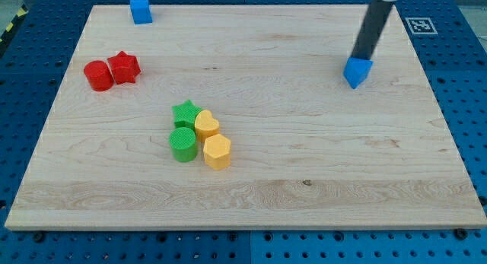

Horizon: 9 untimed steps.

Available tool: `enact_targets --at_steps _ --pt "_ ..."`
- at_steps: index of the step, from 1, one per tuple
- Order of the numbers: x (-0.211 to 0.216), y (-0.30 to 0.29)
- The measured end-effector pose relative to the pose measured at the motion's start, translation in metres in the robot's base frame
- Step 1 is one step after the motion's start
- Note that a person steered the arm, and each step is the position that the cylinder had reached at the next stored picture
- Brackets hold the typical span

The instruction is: Push the blue triangle towards the red star

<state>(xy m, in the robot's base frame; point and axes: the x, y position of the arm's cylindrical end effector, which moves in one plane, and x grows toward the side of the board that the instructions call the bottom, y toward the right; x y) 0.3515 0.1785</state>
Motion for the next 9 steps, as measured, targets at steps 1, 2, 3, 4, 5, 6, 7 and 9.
enact_targets --at_steps 1,2,3,4,5,6,7,9 --pt "0.008 0.013" --pt "0.025 0.058" --pt "0.033 0.07" --pt "0.033 0.051" --pt "0.036 0.029" --pt "0.036 0.001" --pt "0.036 -0.03" --pt "0.036 -0.103"
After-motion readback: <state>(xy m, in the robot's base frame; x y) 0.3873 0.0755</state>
